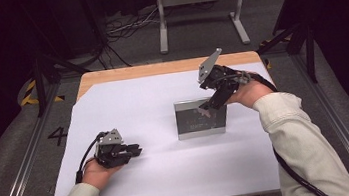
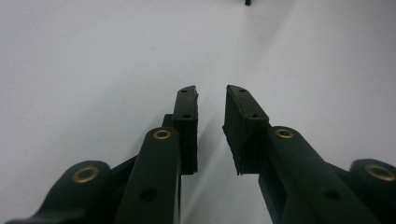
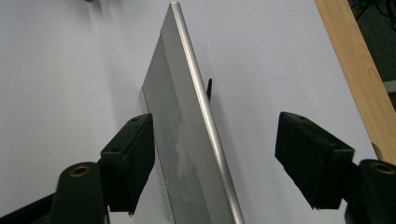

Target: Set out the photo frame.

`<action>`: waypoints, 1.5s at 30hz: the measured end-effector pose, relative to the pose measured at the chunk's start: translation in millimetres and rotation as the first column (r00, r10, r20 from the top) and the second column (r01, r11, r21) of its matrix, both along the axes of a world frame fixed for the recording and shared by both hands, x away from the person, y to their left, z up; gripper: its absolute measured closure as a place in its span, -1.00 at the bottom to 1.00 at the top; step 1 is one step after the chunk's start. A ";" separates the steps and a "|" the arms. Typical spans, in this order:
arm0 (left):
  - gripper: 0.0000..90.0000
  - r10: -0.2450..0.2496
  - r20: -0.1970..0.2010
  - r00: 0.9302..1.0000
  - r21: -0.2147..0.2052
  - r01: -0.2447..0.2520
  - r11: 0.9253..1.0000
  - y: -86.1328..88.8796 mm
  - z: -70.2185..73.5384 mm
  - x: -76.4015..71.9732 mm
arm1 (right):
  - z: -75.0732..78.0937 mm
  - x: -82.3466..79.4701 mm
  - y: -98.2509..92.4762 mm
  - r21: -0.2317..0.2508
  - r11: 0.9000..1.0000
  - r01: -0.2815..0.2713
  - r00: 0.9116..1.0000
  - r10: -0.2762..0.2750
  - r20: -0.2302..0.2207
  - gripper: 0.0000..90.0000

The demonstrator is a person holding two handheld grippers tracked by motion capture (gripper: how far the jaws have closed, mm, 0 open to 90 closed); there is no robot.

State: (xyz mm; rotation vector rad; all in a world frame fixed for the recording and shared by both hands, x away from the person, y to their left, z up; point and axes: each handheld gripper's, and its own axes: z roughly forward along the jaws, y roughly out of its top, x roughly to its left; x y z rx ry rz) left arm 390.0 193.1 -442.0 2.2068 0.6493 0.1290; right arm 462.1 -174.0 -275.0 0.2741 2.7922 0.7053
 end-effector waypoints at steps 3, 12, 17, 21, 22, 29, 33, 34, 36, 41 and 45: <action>0.65 0.001 0.000 1.000 -0.002 -0.001 1.000 0.0 -0.3 0.2 | 2.5 -1.2 -6.5 0.011 1.000 0.009 1.000 -0.009 0.010 -0.39; 0.61 -0.002 -0.006 1.000 -0.005 0.002 1.000 0.1 -0.3 1.1 | 6.1 -3.5 -23.9 0.014 0.999 0.041 0.999 -0.042 0.017 -0.42; 0.60 0.002 -0.011 1.000 -0.009 -0.003 1.000 0.2 -0.5 1.4 | 8.2 -5.0 -34.0 0.023 0.998 0.056 0.998 -0.056 0.019 -0.43; 0.58 0.010 -0.011 1.000 -0.013 -0.010 1.000 0.0 -0.4 1.5 | 9.3 -5.9 -41.9 0.035 0.997 0.069 0.997 -0.070 0.019 -0.44; 0.58 0.009 -0.011 1.000 -0.011 -0.009 1.000 0.1 -0.3 1.7 | 9.3 -6.2 -43.6 0.038 0.997 0.073 0.997 -0.074 0.019 -0.44; 0.55 0.015 -0.002 1.000 -0.012 -0.015 1.000 0.2 0.1 3.8 | 7.4 -9.5 -56.1 0.050 0.994 0.100 0.995 -0.101 0.016 -0.44; 0.55 0.017 0.000 1.000 -0.012 -0.017 1.000 -0.6 0.0 4.8 | 6.5 -11.6 -64.1 0.053 0.992 0.114 0.993 -0.114 0.012 -0.44; 0.55 0.016 0.004 1.000 -0.010 -0.016 1.000 -0.7 0.1 5.3 | 6.4 -12.4 -66.5 0.057 0.991 0.120 0.993 -0.121 0.012 -0.44; 0.55 0.014 0.003 1.000 -0.011 -0.014 1.000 -0.7 0.2 5.8 | 6.1 -13.5 -70.3 0.064 0.990 0.126 0.992 -0.127 0.009 -0.44; 0.53 0.025 0.000 1.000 -0.012 -0.025 1.000 -0.7 0.1 6.0 | 4.6 -15.7 -79.2 0.071 0.987 0.143 0.990 -0.144 0.007 -0.45; 0.52 0.031 0.009 0.999 -0.013 -0.031 0.999 0.4 0.2 6.6 | 0.8 -17.8 -87.3 0.082 0.984 0.161 0.987 -0.161 0.001 -0.46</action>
